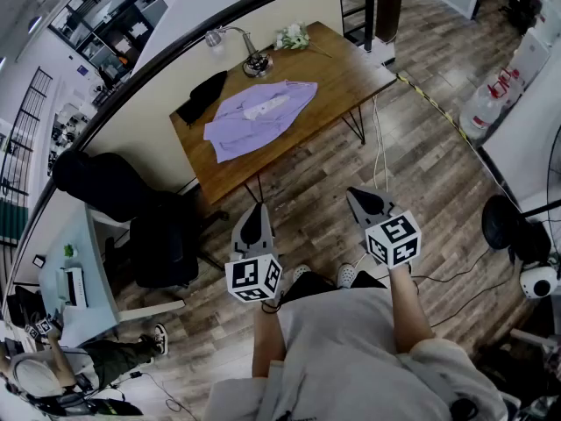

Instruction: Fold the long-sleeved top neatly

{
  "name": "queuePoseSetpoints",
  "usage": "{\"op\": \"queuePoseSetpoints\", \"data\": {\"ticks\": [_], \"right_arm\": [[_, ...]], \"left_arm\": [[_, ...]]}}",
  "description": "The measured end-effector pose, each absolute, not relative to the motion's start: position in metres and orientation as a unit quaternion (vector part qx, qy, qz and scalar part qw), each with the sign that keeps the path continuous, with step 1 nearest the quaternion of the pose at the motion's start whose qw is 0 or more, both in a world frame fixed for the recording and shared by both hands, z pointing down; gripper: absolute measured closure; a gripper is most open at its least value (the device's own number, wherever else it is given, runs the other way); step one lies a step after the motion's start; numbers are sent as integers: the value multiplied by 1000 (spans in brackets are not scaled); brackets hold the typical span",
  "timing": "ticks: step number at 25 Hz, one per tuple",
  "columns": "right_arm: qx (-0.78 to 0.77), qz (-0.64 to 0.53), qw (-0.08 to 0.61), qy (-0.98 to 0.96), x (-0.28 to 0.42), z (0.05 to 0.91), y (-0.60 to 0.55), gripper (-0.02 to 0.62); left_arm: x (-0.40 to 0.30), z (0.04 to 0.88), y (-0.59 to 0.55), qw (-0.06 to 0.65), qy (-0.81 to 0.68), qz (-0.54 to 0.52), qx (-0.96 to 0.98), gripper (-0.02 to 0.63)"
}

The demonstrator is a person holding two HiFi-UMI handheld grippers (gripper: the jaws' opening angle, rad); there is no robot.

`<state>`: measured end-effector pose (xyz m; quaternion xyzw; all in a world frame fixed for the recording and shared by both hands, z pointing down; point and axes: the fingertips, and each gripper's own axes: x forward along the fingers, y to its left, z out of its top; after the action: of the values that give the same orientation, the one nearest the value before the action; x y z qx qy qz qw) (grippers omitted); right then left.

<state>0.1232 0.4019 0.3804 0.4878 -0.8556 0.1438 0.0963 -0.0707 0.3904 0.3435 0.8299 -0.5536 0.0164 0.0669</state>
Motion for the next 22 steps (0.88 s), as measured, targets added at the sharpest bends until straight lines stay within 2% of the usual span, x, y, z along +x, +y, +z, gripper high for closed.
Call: {"op": "queuePoseSetpoints", "data": {"ticks": [8,16,20,22], "right_arm": [[489,148,95,-855,125,385,416,589],[477,147,34,-866,107,382,432,586],[479,155,26,-863,97,390,431,525],[480,160,29,-862,97,392,434,470]], "left_arm": [[-71,358,411,64,-558,53,825,583],[-64,366,422,75,-566,85,816,581],[-56,363,424,61,-563,91,819,581],[-52,362,427,58,-562,88,820,578]]}}
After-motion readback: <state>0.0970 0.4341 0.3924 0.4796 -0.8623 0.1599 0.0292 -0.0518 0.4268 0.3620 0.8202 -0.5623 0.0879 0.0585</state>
